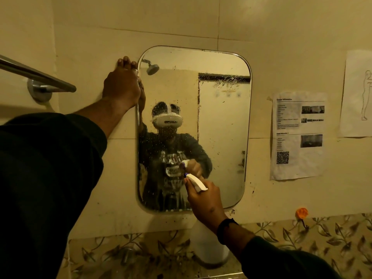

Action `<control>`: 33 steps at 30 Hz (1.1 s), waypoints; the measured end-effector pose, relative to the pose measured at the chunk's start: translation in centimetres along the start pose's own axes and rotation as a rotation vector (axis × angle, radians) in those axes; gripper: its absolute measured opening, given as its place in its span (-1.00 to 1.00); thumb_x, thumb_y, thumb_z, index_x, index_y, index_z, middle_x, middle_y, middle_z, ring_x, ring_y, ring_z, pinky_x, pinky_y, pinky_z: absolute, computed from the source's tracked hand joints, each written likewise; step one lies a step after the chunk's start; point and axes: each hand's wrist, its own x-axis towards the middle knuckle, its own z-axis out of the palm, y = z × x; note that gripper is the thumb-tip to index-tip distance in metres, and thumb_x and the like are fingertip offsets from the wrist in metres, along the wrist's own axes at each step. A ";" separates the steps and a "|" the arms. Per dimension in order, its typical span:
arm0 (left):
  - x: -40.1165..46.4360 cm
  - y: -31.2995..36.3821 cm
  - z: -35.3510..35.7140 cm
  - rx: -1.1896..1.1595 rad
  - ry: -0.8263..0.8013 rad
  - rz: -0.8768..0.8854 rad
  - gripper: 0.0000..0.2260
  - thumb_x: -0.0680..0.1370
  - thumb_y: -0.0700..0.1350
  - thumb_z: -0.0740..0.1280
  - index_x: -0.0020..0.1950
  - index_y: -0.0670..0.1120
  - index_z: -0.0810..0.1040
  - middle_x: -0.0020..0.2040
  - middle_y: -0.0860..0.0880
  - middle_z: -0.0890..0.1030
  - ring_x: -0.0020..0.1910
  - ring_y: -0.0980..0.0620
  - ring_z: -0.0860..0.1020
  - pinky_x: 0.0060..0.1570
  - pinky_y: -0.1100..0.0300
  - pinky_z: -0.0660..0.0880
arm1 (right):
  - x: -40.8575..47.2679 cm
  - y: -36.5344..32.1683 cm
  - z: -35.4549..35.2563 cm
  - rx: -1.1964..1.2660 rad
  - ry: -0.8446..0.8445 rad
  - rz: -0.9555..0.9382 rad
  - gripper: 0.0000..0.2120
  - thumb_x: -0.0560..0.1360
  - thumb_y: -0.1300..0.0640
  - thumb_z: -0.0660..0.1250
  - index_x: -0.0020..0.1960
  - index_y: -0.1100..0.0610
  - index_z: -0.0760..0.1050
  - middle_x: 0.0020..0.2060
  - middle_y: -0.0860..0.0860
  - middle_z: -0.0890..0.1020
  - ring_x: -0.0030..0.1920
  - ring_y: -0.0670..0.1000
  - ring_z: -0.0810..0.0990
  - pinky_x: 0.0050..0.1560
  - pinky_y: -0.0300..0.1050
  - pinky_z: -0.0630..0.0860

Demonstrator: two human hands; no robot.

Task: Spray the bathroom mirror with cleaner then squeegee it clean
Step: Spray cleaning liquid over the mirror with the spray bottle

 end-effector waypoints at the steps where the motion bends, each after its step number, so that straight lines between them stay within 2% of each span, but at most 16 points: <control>1: 0.0 0.0 0.0 -0.006 0.002 -0.003 -0.72 0.68 -0.17 0.14 0.27 -0.26 0.53 0.22 -0.29 0.55 0.23 -0.29 0.52 0.23 -0.14 0.49 | -0.1 -0.1 0.1 0.033 -0.021 0.006 -0.82 0.58 0.00 0.30 -0.19 -0.04 0.54 -0.33 0.05 0.64 -0.30 0.07 0.63 -0.29 -0.08 0.61; 3: -0.1 0.0 0.0 -0.010 0.009 -0.002 -0.71 0.67 -0.18 0.14 0.29 -0.25 0.53 0.25 -0.29 0.54 0.26 -0.29 0.50 0.24 -0.15 0.48 | -0.3 -0.3 0.4 0.066 -0.051 -0.010 -0.82 0.59 0.01 0.28 -0.13 0.04 0.57 -0.29 0.11 0.65 -0.26 0.13 0.63 -0.23 0.03 0.61; 5: -0.1 0.0 -0.1 0.003 0.011 0.011 -0.71 0.67 -0.18 0.14 0.31 -0.24 0.51 0.31 -0.30 0.50 0.33 -0.30 0.45 0.26 -0.17 0.45 | -0.4 -0.5 0.7 0.063 -0.061 -0.042 -0.79 0.60 0.01 0.27 -0.07 0.11 0.60 -0.29 0.10 0.65 -0.26 0.13 0.63 -0.24 0.02 0.61; 7: -0.1 -0.1 0.0 0.004 0.009 0.011 -0.71 0.67 -0.17 0.13 0.30 -0.24 0.51 0.31 -0.30 0.50 0.31 -0.30 0.46 0.25 -0.17 0.45 | -0.4 -0.8 1.2 0.081 -0.068 -0.038 -0.78 0.60 0.01 0.28 -0.06 0.12 0.61 -0.31 0.06 0.65 -0.28 0.09 0.63 -0.26 -0.05 0.62; 10: 0.0 -0.3 0.1 -0.004 0.017 0.013 -0.73 0.67 -0.16 0.15 0.26 -0.24 0.54 0.23 -0.29 0.55 0.25 -0.29 0.51 0.23 -0.15 0.48 | -0.3 -1.1 1.9 0.044 -0.058 -0.038 -0.78 0.58 0.00 0.30 -0.10 0.11 0.61 -0.37 -0.07 0.60 -0.36 -0.06 0.59 -0.33 -0.30 0.51; 12: 0.0 -0.3 0.1 -0.010 0.021 0.017 -0.73 0.67 -0.15 0.15 0.25 -0.24 0.54 0.23 -0.29 0.55 0.26 -0.29 0.51 0.23 -0.14 0.48 | -0.1 -1.3 2.1 0.030 -0.053 -0.027 -0.77 0.58 -0.01 0.30 -0.11 0.12 0.61 -0.39 -0.09 0.58 -0.38 -0.11 0.56 -0.33 -0.32 0.46; 15: 0.0 -0.3 0.1 -0.011 0.018 0.015 -0.73 0.67 -0.15 0.15 0.25 -0.24 0.54 0.23 -0.29 0.55 0.25 -0.28 0.51 0.22 -0.14 0.49 | -0.3 -1.3 2.2 0.095 -0.148 0.011 -0.78 0.58 0.01 0.30 -0.16 0.10 0.58 -0.38 -0.06 0.57 -0.37 -0.10 0.53 -0.31 -0.23 0.46; 17: 0.1 -0.3 0.1 -0.006 0.008 0.012 -0.72 0.68 -0.14 0.15 0.28 -0.24 0.52 0.28 -0.29 0.52 0.30 -0.28 0.48 0.25 -0.14 0.48 | -0.6 -1.2 2.4 0.095 -0.219 -0.006 -0.79 0.59 0.03 0.30 -0.13 0.12 0.58 -0.33 0.02 0.60 -0.32 -0.02 0.56 -0.27 -0.12 0.53; 21: 0.0 -0.2 0.1 0.015 0.004 0.015 -0.71 0.68 -0.16 0.14 0.32 -0.24 0.50 0.34 -0.29 0.48 0.36 -0.28 0.43 0.29 -0.15 0.43 | -1.0 -0.9 2.9 0.101 -0.202 0.006 -0.82 0.59 0.04 0.29 -0.07 0.13 0.57 -0.24 0.13 0.64 -0.21 0.14 0.63 -0.16 0.06 0.63; 23: 0.0 -0.1 0.0 0.004 0.009 0.011 -0.71 0.68 -0.15 0.14 0.30 -0.25 0.51 0.32 -0.29 0.50 0.34 -0.28 0.45 0.30 -0.15 0.44 | -0.9 -0.8 2.9 0.030 -0.207 -0.012 -0.79 0.60 0.04 0.27 -0.11 0.14 0.57 -0.27 0.14 0.64 -0.26 0.15 0.62 -0.22 0.07 0.62; 27: -0.1 -0.1 -0.1 0.006 0.002 0.012 -0.70 0.68 -0.15 0.14 0.31 -0.25 0.50 0.32 -0.30 0.50 0.36 -0.27 0.44 0.31 -0.14 0.43 | -0.9 -0.6 2.6 0.000 -0.147 -0.001 -0.78 0.58 0.04 0.29 -0.11 0.16 0.58 -0.30 0.05 0.62 -0.30 0.02 0.58 -0.28 -0.11 0.56; 30: 0.0 0.0 0.0 0.012 0.007 0.006 -0.71 0.69 -0.14 0.13 0.30 -0.25 0.51 0.32 -0.30 0.50 0.36 -0.28 0.44 0.31 -0.15 0.44 | -1.2 -0.7 2.5 -0.008 -0.180 -0.027 -0.76 0.58 0.02 0.29 -0.07 0.18 0.59 -0.25 0.09 0.64 -0.24 0.08 0.61 -0.19 0.04 0.61; 33: -0.1 -0.1 0.1 0.012 0.012 0.008 -0.71 0.68 -0.14 0.14 0.27 -0.26 0.52 0.30 -0.31 0.51 0.35 -0.29 0.44 0.29 -0.16 0.45 | -1.5 -1.1 2.5 0.020 -0.216 -0.050 -0.78 0.59 0.03 0.28 -0.05 0.16 0.59 -0.23 0.10 0.65 -0.21 0.09 0.62 -0.16 0.07 0.62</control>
